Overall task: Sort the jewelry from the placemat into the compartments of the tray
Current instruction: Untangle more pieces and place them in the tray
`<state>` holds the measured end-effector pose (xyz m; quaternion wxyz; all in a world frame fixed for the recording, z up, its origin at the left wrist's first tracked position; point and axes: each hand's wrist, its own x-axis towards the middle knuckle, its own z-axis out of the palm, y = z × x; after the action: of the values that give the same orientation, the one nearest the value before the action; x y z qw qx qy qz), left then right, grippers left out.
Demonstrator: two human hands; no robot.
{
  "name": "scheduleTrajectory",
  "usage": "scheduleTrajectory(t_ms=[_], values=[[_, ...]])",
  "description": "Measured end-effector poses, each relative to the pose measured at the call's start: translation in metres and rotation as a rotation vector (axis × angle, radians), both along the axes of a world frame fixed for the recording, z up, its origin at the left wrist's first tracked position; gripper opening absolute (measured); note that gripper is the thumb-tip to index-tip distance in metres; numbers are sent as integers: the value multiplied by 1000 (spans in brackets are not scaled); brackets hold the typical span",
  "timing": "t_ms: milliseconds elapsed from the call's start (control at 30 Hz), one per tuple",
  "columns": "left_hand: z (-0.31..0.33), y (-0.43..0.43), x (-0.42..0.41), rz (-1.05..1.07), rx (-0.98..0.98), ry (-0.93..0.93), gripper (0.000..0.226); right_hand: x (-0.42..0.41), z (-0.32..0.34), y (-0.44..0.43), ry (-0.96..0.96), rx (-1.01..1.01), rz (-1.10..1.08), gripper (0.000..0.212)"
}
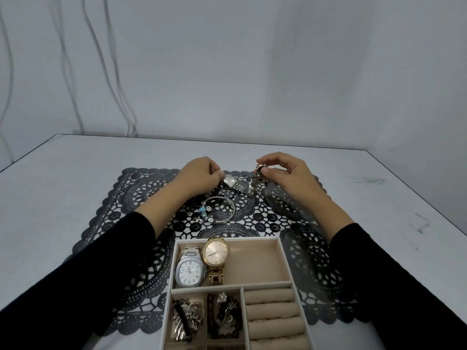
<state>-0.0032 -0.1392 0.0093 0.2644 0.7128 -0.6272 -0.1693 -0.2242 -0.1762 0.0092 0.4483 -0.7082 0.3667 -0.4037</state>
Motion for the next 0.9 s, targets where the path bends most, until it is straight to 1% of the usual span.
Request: scheduleTrajectory(t_ms=[67, 167, 400, 533, 633, 700, 767, 900], values=[[-1, 1, -2, -26, -36, 13, 17, 0, 0, 1, -20, 3, -10, 18], [-1, 2, -6, -100, -73, 67, 16, 1, 0, 3, -35, -10, -20, 18], [-1, 4, -13, -119, -197, 316, 12, 5, 2, 5, -93, 39, -55, 7], [-3, 3, -8, -139, -183, 430, 5, 7, 0, 5, -116, 52, -75, 11], [-3, 5, -7, -163, -134, 648, 7, 9, -2, 3, -132, 86, -81, 13], [-2, 6, -5, -138, -141, 724, 7, 10, -4, 2, -156, 120, -84, 14], [-1, 6, -3, -109, -152, 773, 5, 11, -4, 2, -168, 128, -84, 14], [-5, 4, -1, -69, -104, 784, 12, 11, -7, 1, -165, 123, -92, 14]])
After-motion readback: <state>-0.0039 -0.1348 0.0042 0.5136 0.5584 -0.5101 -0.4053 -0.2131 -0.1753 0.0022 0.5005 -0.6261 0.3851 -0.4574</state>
